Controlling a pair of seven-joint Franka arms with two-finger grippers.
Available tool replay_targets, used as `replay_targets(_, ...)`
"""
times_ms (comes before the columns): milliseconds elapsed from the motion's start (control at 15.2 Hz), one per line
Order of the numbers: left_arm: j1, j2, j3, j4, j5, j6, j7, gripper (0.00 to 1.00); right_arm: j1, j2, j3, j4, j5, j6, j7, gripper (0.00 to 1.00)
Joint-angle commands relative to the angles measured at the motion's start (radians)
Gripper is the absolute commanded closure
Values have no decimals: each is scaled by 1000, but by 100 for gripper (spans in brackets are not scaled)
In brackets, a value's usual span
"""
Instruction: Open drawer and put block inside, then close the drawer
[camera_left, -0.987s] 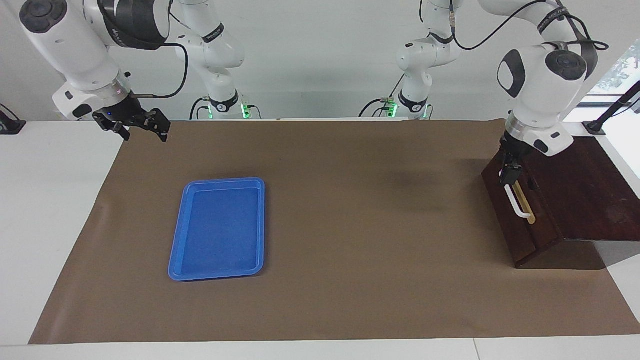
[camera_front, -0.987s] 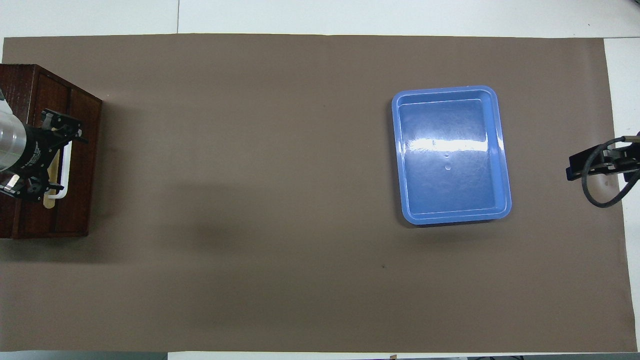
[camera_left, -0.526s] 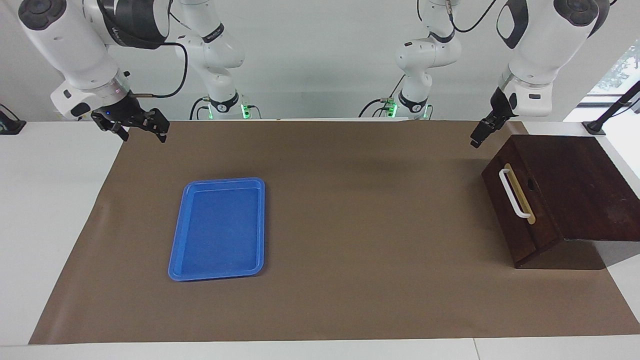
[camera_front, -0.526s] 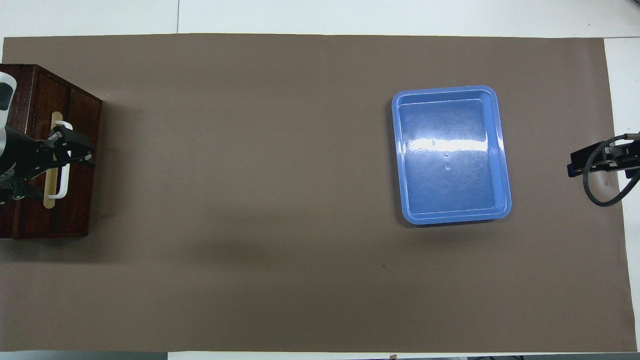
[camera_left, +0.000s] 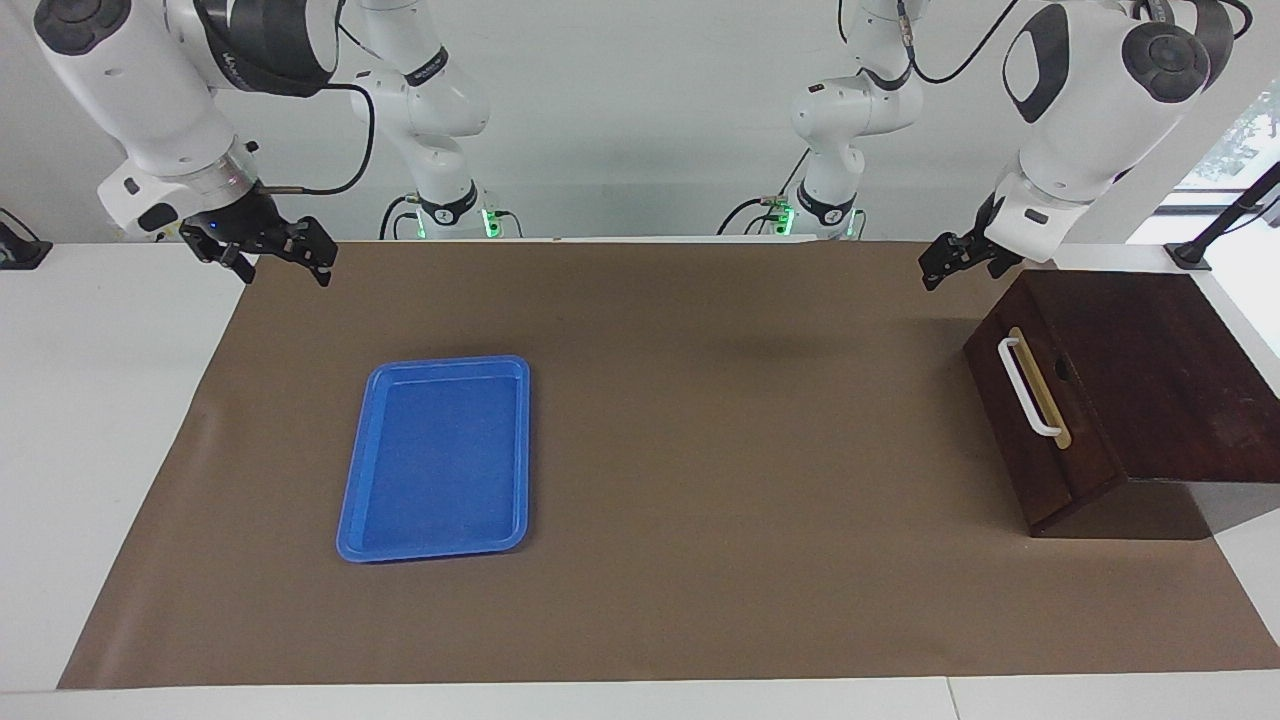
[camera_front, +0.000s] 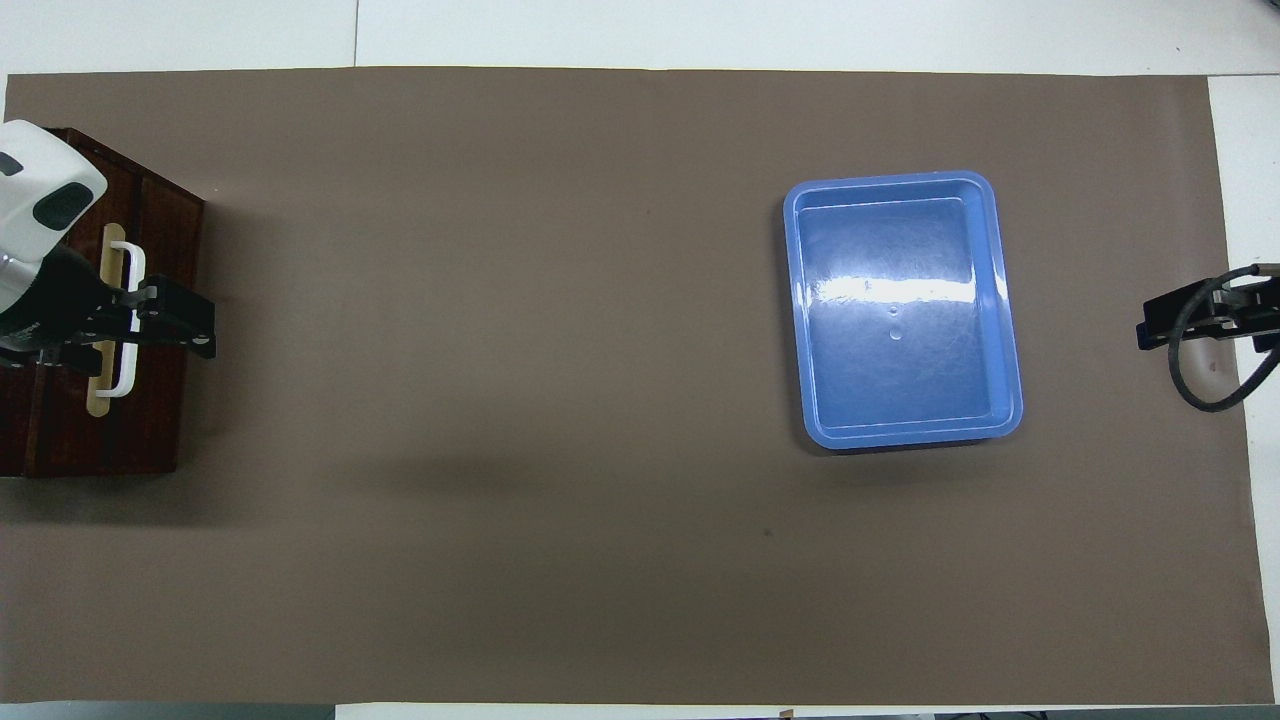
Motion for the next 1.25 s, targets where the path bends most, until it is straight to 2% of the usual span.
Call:
replay_targets(0,-27,12,22,38,-11,-22,27,0,-7,0,9,4,-9,7,14,0)
replay_targets(132,-20,18,31,44,-10,-26,87,0,-7,-2,11,3,-9,7,12,0)
replay_targets(263,-27,20,88,44,-10,-11,153,0,-7,-2,9,3,-9,7,14,0)
replay_targets(592,-41,26,93,44,-11,38,153,0,-4,-2,11,3,-7,7,17,0)
replay_targets(1184,-43,20,93,38,-11,17,153,0,-4,-3,11,1,-9,5,14,0)
